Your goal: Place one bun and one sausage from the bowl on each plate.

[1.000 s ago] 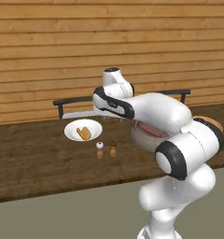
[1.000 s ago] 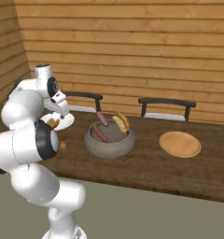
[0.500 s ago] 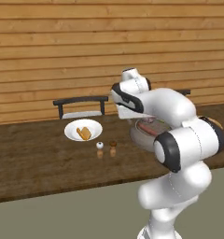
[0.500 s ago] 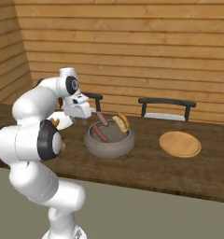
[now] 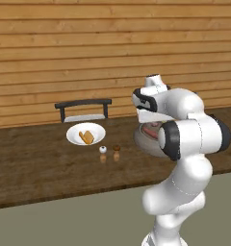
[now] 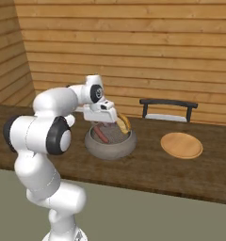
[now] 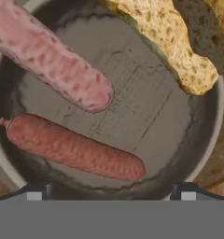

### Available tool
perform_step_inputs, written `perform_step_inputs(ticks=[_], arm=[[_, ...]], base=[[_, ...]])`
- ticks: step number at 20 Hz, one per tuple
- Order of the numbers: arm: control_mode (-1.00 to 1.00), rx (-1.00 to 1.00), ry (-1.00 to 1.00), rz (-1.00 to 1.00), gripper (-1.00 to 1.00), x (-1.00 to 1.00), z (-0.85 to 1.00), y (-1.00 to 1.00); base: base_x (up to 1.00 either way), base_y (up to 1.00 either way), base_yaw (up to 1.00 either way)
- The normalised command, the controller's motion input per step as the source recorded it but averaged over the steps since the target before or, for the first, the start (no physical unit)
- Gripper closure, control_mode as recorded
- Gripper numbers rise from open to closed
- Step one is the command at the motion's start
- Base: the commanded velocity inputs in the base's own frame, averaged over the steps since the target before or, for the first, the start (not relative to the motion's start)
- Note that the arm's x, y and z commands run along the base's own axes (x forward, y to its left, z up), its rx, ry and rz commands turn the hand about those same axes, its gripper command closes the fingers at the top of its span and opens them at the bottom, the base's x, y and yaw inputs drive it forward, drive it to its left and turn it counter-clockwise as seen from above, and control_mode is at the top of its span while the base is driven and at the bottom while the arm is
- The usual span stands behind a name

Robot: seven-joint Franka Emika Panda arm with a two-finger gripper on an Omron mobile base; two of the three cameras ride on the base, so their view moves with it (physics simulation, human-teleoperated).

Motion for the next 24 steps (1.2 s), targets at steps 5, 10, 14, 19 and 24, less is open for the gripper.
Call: perform_step_inputs(ticks=[5, 10, 14, 19, 24], arm=[[-1.00, -0.03, -0.15, 0.03, -1.00, 0.03, -0.35, 0.02], [-1.00, -0.02, 0.02, 0.00, -1.00, 0.03, -0.10, 0.00], [-1.00, -0.02, 0.00, 0.00, -1.00, 0.13, -0.21, 0.00], [-1.00, -0.01, 0.00, 0.00, -1.00, 0.04, -0.19, 0.00], [-1.00, 0.00, -0.01, 0.00, 1.00, 0.00, -0.10, -0.07]], base=[[0.00, 0.00, 0.00], [0.00, 0.00, 0.00], [0.00, 0.00, 0.00], [0.00, 0.00, 0.00], [0.00, 0.00, 0.00]])
